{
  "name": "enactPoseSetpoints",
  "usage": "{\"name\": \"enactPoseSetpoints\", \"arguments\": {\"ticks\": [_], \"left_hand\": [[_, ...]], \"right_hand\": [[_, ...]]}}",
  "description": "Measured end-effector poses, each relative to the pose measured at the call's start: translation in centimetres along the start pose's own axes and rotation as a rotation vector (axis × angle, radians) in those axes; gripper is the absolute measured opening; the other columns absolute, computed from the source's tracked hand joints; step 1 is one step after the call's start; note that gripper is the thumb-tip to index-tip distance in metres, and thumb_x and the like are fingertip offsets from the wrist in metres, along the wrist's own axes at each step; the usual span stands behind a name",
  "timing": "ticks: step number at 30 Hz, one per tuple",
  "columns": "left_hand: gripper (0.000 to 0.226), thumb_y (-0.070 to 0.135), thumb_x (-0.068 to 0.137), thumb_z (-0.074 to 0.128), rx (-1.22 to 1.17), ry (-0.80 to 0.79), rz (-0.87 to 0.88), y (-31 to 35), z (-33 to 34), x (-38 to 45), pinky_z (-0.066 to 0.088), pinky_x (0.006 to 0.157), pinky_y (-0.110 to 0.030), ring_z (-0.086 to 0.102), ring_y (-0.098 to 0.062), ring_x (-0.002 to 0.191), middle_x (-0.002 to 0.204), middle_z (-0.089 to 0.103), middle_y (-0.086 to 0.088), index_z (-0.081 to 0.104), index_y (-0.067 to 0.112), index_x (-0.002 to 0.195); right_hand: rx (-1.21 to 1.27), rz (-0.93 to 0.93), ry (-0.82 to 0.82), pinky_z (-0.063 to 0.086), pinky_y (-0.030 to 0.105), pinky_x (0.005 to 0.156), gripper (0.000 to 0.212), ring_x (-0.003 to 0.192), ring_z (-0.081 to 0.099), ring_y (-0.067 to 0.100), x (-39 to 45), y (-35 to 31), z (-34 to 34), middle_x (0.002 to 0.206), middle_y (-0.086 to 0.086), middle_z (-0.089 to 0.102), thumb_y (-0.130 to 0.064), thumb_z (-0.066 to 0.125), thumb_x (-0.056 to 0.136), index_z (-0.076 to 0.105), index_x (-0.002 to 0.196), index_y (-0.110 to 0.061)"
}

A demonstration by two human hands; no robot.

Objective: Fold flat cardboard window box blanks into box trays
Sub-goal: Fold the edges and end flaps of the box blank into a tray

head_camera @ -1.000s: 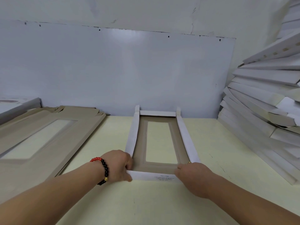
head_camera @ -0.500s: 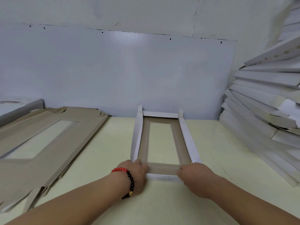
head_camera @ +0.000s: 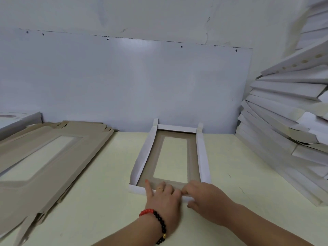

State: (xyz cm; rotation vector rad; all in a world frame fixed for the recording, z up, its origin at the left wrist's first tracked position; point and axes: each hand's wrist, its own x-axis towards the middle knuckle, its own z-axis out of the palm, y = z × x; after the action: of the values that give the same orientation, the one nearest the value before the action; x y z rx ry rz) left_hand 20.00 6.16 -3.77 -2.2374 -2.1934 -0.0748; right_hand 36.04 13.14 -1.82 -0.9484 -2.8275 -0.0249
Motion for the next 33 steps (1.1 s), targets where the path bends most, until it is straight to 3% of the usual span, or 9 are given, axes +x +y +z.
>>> {"name": "enactPoseSetpoints", "arguments": {"ticks": [3,7,11,12,14,16,19,25,33], "left_hand": [[0.035,0.008,0.083,0.041,0.013,0.009,-0.012,-0.3,-0.6,0.2,-0.011,0.106,-0.070,0.030,-0.031,0.131,0.125,0.040,-0.004,0.040,0.018,0.116],[0.038,0.007,0.080,0.041,0.014,0.016,-0.002,-0.3,-0.3,0.2,-0.014,0.104,-0.071,0.032,-0.033,0.129,0.126,0.040,-0.005,0.039,0.018,0.116],[0.032,0.028,0.088,0.033,-0.088,0.097,-0.011,0.3,0.5,0.1,-0.020,0.103,-0.067,0.022,-0.028,0.140,0.129,0.043,-0.003,0.044,0.020,0.116],[0.036,0.037,0.087,0.033,-0.107,0.104,0.001,0.7,0.6,0.1,-0.023,0.102,-0.065,0.019,-0.026,0.141,0.130,0.043,-0.002,0.045,0.021,0.116],[0.049,0.055,0.082,0.032,-0.138,0.100,0.022,1.7,0.9,0.2,-0.029,0.099,-0.061,0.018,-0.024,0.142,0.130,0.045,0.000,0.044,0.025,0.119],[0.061,0.069,0.079,0.028,-0.172,0.109,0.014,2.8,1.1,0.3,-0.031,0.099,-0.058,0.022,-0.023,0.140,0.129,0.048,0.004,0.044,0.028,0.121],[0.060,0.070,0.084,0.025,-0.181,0.148,-0.023,2.7,1.1,0.4,-0.032,0.098,-0.053,0.029,-0.020,0.136,0.121,0.053,0.010,0.045,0.030,0.124],[0.039,0.047,0.100,0.025,-0.143,0.125,0.084,-1.0,0.5,-0.5,-0.024,0.106,-0.049,0.035,-0.017,0.128,0.111,0.056,0.011,0.054,0.030,0.120],[0.030,0.046,0.096,0.036,-0.042,0.080,0.180,-7.7,-1.0,-1.4,-0.012,0.113,-0.053,0.030,-0.008,0.127,0.103,0.055,0.016,0.059,0.026,0.101]], "right_hand": [[-0.022,-0.029,0.089,0.030,0.018,0.094,0.040,0.100,0.046,0.010,-1.6,1.9,-1.2,0.109,-0.012,0.049,-0.051,0.055,0.075,0.053,0.105,-0.026],[-0.061,0.042,-0.078,0.025,0.021,0.106,0.033,0.105,0.039,0.008,-3.1,5.2,-2.2,0.103,-0.018,0.041,-0.026,0.048,0.067,0.048,0.100,-0.031],[-0.171,-0.025,-0.044,0.034,0.012,0.083,0.037,0.084,0.058,0.013,-1.5,4.4,-1.2,0.085,-0.011,0.057,-0.002,0.062,0.052,0.059,0.080,-0.025],[-0.163,-0.030,-0.039,0.036,0.014,0.081,0.037,0.081,0.059,0.015,-1.0,4.0,-0.9,0.085,-0.008,0.058,0.002,0.062,0.052,0.060,0.079,-0.023],[-0.143,-0.068,-0.044,0.037,0.025,0.104,0.036,0.090,0.058,0.022,0.3,3.2,-0.4,0.096,-0.001,0.060,0.006,0.052,0.065,0.060,0.091,-0.018],[-0.271,-0.094,-0.126,0.010,0.034,0.118,0.029,0.103,0.053,0.024,1.5,2.2,-0.1,0.106,0.003,0.056,-0.002,0.044,0.079,0.056,0.102,-0.015],[-0.377,-0.133,-0.227,0.004,0.034,0.117,0.019,0.108,0.051,0.024,2.6,1.0,-0.4,0.107,0.006,0.056,-0.011,0.043,0.088,0.055,0.102,-0.014],[-0.279,-0.189,-0.229,0.027,0.033,0.106,0.024,0.101,0.051,0.025,2.9,0.1,-0.1,0.104,0.007,0.059,-0.023,0.037,0.100,0.058,0.103,-0.013],[-0.106,0.050,-0.214,0.033,0.027,0.096,0.023,0.107,0.052,0.016,1.6,4.3,-0.7,0.119,-0.005,0.058,-0.028,0.043,0.100,0.060,0.116,-0.026]]}}
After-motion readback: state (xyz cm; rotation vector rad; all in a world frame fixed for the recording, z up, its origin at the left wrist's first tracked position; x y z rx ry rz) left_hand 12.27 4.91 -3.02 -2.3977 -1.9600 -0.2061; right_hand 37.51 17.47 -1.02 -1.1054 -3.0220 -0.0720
